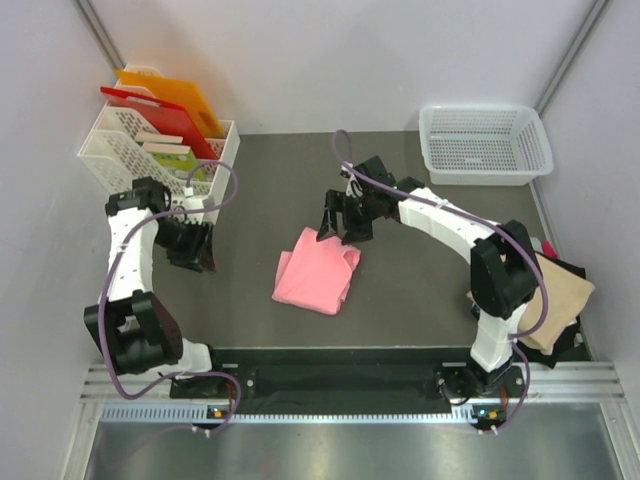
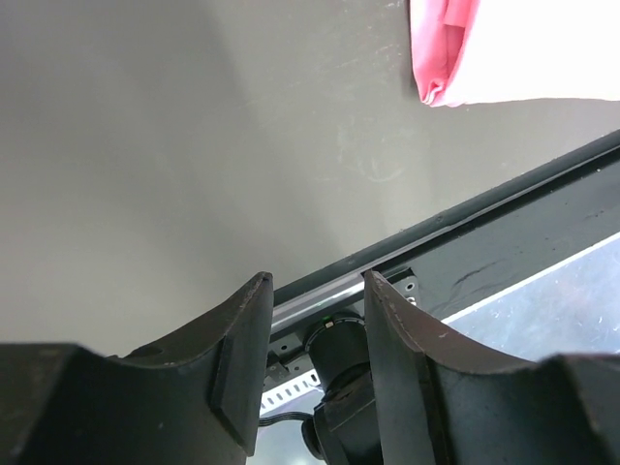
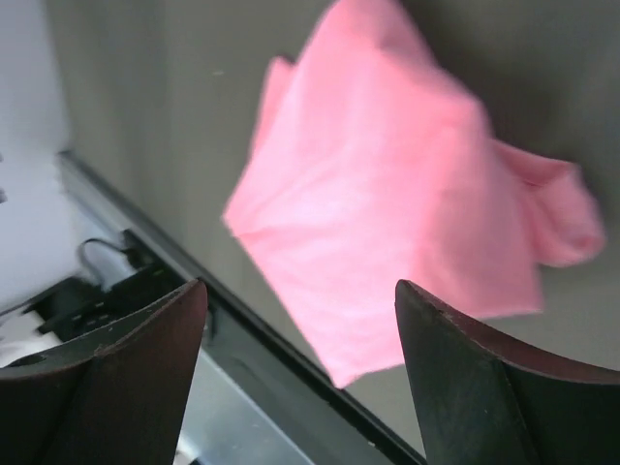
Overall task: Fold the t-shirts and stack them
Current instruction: Smooth out wrinkles on the folded tshirt
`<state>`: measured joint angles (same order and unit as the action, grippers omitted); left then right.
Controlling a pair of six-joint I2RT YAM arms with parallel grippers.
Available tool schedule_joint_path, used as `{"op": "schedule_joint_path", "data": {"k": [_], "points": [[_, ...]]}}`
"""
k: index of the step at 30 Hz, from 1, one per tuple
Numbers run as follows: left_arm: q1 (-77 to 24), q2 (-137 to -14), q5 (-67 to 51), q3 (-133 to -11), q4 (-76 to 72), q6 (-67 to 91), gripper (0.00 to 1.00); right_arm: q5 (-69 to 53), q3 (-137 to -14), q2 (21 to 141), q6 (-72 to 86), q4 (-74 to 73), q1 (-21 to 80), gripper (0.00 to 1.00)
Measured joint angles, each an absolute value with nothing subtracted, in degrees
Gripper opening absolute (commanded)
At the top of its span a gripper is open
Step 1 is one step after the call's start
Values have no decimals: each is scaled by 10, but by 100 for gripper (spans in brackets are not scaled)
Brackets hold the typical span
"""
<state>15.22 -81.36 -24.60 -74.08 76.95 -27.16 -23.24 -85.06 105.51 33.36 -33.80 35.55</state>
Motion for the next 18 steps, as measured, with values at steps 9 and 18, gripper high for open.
{"op": "schedule_joint_path", "data": {"k": [9, 18], "points": [[152, -814, -221, -743, 770, -280, 47, -396, -817, 1079, 409, -211, 358, 78], [150, -814, -192, -769, 771, -301, 47, -405, -821, 1177, 345, -251, 328, 80]]}}
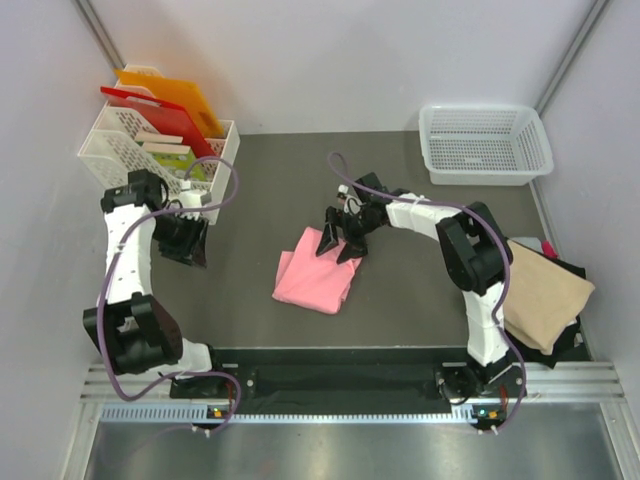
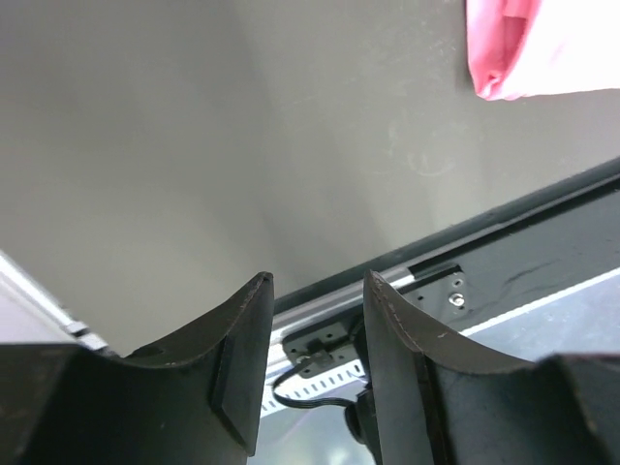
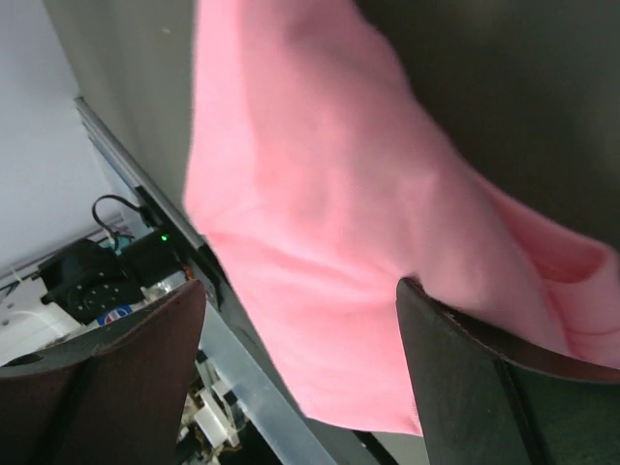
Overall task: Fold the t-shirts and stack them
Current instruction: Smooth out wrinkles on the folded tshirt
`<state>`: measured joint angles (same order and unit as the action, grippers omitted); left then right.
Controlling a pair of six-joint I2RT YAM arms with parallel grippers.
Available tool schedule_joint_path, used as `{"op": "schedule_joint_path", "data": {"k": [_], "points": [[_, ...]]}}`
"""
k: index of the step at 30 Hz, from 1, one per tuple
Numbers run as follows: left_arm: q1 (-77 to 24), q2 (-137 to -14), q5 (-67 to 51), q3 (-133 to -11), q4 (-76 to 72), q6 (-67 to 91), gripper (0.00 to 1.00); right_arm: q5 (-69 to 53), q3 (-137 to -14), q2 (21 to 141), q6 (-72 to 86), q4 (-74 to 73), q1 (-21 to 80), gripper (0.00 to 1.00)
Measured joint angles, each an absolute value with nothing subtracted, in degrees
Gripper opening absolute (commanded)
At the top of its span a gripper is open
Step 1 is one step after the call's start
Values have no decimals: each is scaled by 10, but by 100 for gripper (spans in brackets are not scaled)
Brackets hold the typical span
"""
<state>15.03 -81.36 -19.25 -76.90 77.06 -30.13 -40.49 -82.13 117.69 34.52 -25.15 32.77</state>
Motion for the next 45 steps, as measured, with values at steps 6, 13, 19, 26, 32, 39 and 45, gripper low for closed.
{"op": "schedule_joint_path", "data": {"k": [6, 13, 19, 26, 32, 39, 45], "points": [[63, -814, -164, -820, 769, -306, 48, -463, -823, 1208, 315, -257, 299, 83], [-154, -887, -157, -878, 768, -277, 46, -493, -826, 1216, 304, -256, 296, 81], [-247, -956, -160, -875, 735, -251, 46, -517, -825, 1223, 301, -257, 283, 80], [-296, -1014, -199, -863, 695, -219, 44, -515, -826, 1190, 318, -270, 216, 81], [-296, -1061, -244, -861, 658, -194, 40, -515, -834, 1149, 329, -260, 184, 79], [-306, -1120, -276, -847, 635, -171, 36, -510, -869, 1221, 325, -271, 187, 79], [-337, -1155, -276, -811, 625, -164, 36, -511, -1053, 1362, 293, -349, 186, 78]]}}
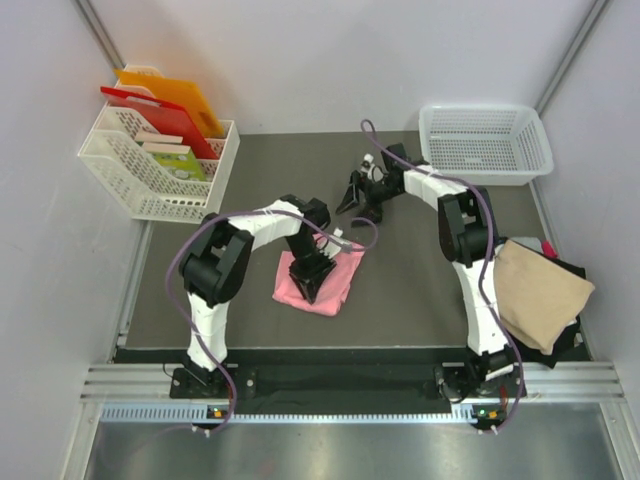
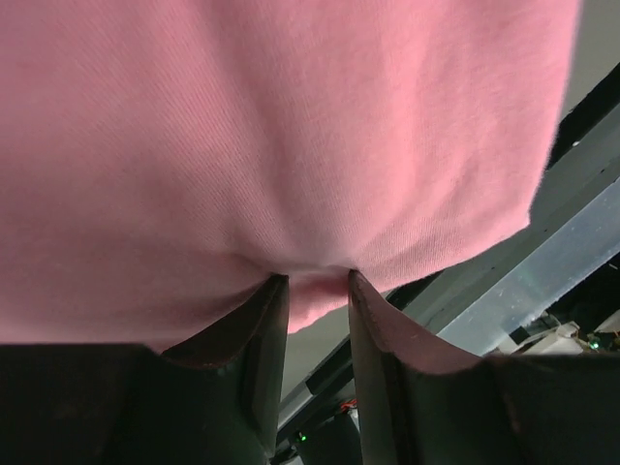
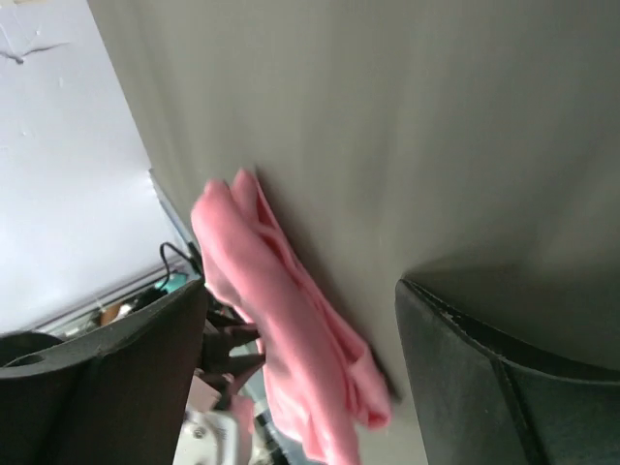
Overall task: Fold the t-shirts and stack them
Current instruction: Smooth out wrinkles on the folded tshirt, then put the neatly folded tshirt into the corner of the board with the right arm
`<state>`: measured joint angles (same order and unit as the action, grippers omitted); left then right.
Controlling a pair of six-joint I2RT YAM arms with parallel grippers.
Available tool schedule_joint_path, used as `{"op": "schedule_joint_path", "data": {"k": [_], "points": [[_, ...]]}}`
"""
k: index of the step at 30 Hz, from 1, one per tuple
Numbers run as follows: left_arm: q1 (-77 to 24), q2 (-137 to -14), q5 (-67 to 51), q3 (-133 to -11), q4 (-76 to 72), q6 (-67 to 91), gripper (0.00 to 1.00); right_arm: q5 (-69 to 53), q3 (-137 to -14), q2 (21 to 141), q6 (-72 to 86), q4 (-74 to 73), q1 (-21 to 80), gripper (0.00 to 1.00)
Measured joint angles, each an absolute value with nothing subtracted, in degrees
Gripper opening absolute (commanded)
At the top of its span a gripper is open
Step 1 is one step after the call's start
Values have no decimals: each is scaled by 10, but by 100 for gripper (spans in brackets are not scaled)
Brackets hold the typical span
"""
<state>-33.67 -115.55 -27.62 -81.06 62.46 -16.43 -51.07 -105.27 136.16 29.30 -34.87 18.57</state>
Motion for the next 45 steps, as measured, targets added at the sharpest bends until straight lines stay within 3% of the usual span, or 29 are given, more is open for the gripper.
{"op": "schedule_joint_path", "data": {"k": [5, 10, 21, 32, 39, 42, 45], "points": [[-339, -1153, -267, -772, 615, -163, 35, -521, -1167, 1429, 281, -363, 186, 77], [-338, -1122, -228, -744, 604, -164, 35, -555, -1170, 1441, 289, -351, 188, 77], [-300, -1077, -138, -714, 608, -191, 33, -648, -985, 1374, 242, -294, 269, 77], [-277, -1016, -85, -692, 597, -204, 31, -677, -854, 1313, 215, -229, 274, 77], [-275, -915, -85, -811, 602, -179, 32, -682, -836, 1306, 217, -210, 277, 76], [-274, -867, -85, -848, 596, -172, 32, -681, -836, 1306, 224, -205, 281, 72], [-273, -826, -84, -863, 600, -164, 32, -680, -837, 1310, 232, -195, 288, 62]]}}
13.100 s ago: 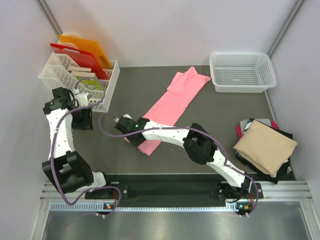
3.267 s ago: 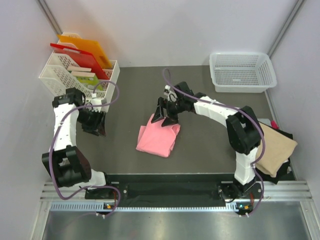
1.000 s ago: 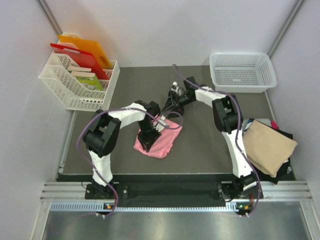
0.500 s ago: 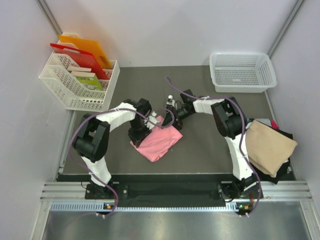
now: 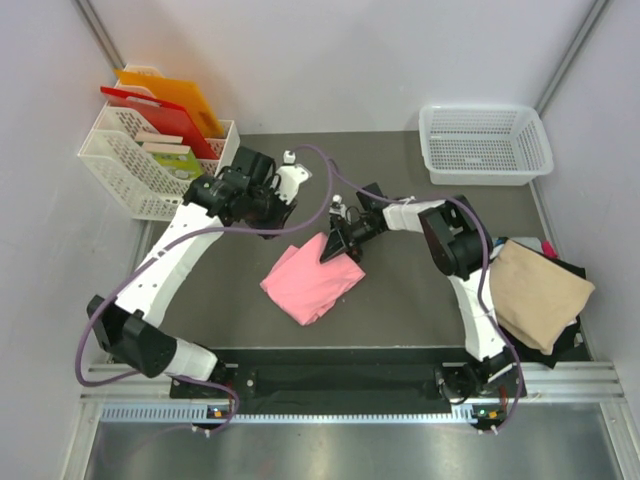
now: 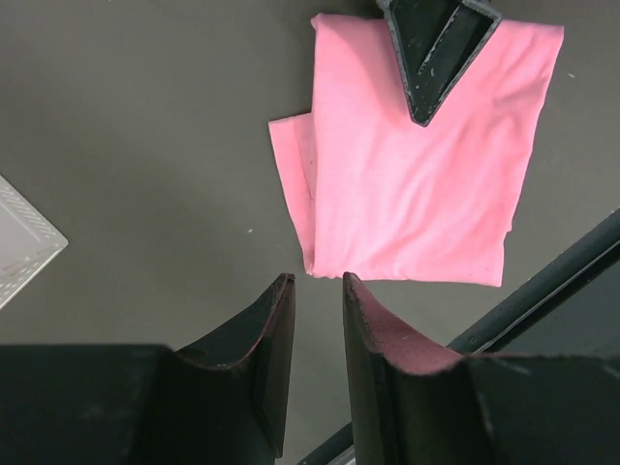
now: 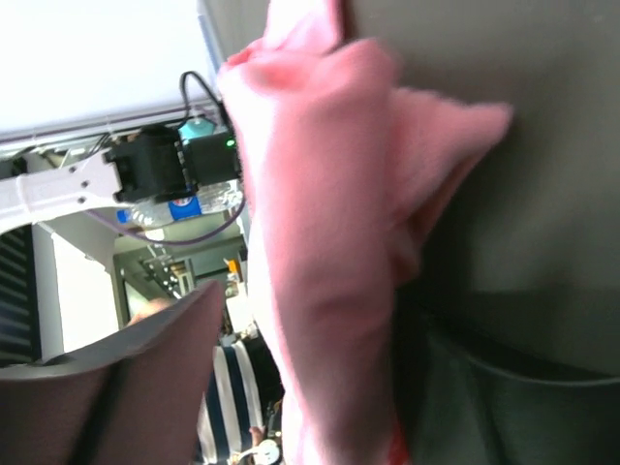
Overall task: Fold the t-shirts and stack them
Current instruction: Put the neatly folded tshirt into the corner of the board with the right arm
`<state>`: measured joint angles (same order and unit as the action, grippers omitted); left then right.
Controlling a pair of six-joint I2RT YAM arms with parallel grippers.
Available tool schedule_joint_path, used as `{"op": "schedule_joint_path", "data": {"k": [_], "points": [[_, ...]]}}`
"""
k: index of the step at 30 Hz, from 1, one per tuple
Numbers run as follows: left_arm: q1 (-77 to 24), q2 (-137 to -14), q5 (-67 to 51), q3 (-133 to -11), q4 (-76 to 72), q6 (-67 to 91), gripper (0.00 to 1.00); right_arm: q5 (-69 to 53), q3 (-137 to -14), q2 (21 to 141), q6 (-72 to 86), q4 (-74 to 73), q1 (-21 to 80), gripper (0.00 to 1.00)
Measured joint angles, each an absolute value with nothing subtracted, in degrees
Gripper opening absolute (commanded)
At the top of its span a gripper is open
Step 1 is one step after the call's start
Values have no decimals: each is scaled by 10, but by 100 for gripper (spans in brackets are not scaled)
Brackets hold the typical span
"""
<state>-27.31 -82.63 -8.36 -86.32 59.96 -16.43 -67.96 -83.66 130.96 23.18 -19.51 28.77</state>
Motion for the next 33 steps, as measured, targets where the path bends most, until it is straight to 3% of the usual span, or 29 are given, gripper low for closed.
{"op": "schedule_joint_path", "data": {"k": [7, 10, 11, 25, 33], "points": [[-260, -811, -75, -852, 622, -162, 32, -684, -842, 1329, 257, -149, 321, 54], [-245, -811, -70, -848, 639, -165, 32, -678, -848, 1338, 267, -140, 337, 28], [-239, -810, -70, -848, 643, -166, 32, -674, -848, 1343, 270, -137, 342, 1], [-133, -767, -70, -839, 673, -202, 31, -594, -829, 1313, 318, -139, 359, 0], [-64, -767, -74, -785, 670, -234, 31, -529, -829, 1127, 399, -153, 345, 0]]}}
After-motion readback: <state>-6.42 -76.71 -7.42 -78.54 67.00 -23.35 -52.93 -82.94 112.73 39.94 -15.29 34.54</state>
